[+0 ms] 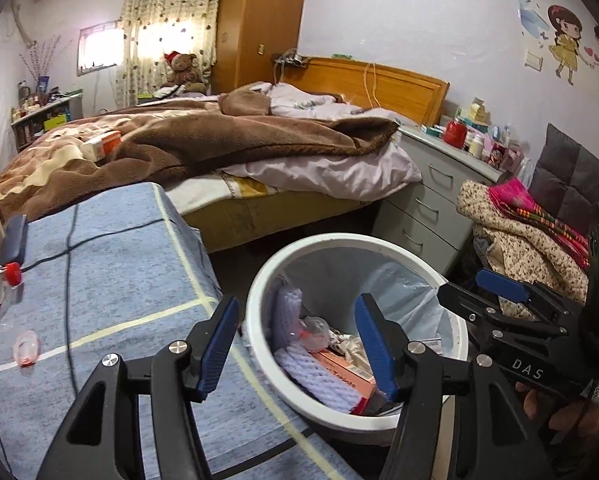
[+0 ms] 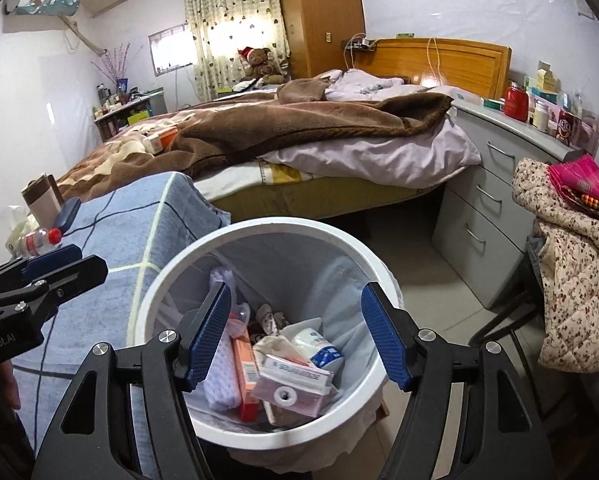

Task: Collect trash
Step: 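Move both tools back over the bottle and clear lid on the bed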

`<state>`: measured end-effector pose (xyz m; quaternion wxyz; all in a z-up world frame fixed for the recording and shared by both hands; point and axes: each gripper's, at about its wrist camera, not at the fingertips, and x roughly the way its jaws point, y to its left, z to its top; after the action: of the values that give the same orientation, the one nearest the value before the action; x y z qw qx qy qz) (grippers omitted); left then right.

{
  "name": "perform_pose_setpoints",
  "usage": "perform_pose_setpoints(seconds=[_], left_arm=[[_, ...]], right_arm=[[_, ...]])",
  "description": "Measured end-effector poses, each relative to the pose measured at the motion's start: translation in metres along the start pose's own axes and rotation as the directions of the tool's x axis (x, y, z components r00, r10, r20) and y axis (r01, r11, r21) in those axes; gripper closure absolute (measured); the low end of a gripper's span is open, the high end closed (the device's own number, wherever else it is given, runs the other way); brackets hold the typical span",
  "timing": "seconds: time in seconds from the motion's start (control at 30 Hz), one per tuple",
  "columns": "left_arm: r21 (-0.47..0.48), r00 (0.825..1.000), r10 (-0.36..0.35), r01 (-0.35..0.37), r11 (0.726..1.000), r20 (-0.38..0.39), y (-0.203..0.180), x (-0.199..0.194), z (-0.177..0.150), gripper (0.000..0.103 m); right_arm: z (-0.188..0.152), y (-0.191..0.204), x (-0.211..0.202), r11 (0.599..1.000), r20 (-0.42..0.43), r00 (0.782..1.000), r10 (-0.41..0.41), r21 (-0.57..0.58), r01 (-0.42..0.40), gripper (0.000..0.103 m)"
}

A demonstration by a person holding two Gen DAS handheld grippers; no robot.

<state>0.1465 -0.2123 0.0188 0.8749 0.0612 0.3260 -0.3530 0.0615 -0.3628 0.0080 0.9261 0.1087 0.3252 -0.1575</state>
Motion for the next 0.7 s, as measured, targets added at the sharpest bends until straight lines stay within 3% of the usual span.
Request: perform_pose_setpoints(seconds=[0.7], left_arm=[[-0.109,0.988,0.137,-0.129,0.986,0.074,0.071,-0.063,-0.019,0.033]], right_arm=[[0.001,0.067,-0.008,0.989,0.058,0.991,0.125,-0.081,-0.12,0.034]])
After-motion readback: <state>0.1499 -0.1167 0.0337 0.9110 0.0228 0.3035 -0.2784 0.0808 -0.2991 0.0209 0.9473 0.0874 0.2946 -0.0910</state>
